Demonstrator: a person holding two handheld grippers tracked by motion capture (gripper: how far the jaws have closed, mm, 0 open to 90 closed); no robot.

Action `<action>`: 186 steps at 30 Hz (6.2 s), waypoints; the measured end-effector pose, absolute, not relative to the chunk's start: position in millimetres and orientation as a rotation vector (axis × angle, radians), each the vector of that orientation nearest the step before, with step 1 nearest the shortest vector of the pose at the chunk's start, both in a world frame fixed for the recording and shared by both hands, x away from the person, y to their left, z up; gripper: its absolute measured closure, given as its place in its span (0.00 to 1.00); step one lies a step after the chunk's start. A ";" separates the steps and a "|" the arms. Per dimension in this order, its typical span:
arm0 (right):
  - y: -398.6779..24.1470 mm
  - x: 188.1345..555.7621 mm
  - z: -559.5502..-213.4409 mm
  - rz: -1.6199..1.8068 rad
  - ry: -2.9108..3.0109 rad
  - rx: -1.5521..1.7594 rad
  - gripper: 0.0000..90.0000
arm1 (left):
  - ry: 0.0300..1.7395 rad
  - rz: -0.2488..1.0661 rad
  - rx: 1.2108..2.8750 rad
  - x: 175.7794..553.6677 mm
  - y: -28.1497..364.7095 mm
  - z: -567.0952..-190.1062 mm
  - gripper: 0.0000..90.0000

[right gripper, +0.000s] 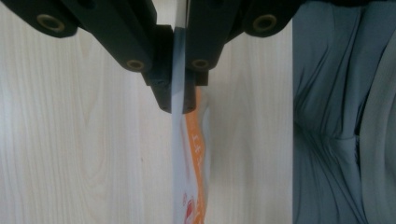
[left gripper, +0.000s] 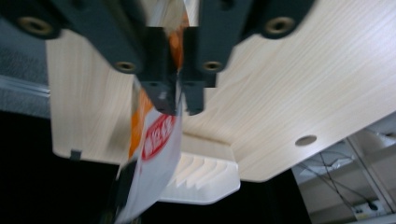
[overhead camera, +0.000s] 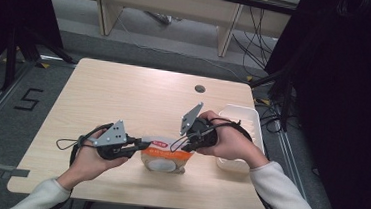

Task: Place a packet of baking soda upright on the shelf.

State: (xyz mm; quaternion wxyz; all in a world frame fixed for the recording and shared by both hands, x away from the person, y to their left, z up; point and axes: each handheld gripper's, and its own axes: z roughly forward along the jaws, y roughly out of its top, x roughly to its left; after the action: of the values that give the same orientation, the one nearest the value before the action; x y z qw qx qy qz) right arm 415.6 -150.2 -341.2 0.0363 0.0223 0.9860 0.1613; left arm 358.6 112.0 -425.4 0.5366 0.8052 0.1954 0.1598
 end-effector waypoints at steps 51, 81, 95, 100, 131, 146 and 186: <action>-203.4 444.5 -239.3 0.288 2.989 0.173 1.00 | 0.629 0.392 2.053 314.0 145.4 -482.6 0.35; -232.6 446.7 -218.0 0.265 2.947 0.273 1.00 | 0.623 0.389 2.054 315.2 146.3 -482.6 0.35; -245.6 449.9 -211.5 0.282 2.931 0.280 1.00 | 0.645 0.379 2.043 314.3 145.7 -483.1 0.35; -250.8 450.9 -210.0 0.281 2.931 0.294 1.00 | 0.654 0.374 2.039 314.0 145.4 -483.3 0.35; -278.5 459.5 -204.0 0.232 2.897 0.415 1.00 | 0.645 0.383 2.039 315.0 146.0 -482.9 0.35; -286.1 465.6 -210.9 0.224 2.909 0.439 1.00 | 0.665 0.380 2.032 313.9 145.5 -483.1 0.35; -287.6 476.3 -243.3 0.083 2.958 0.362 1.00 | 0.637 0.392 2.043 315.6 146.5 -482.5 0.34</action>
State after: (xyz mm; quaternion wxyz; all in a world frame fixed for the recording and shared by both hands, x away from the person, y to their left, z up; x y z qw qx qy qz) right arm 476.3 -287.6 -243.3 0.0802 0.1212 0.9890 0.0277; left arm 315.6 146.5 -482.5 0.4646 0.8315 0.2594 0.1595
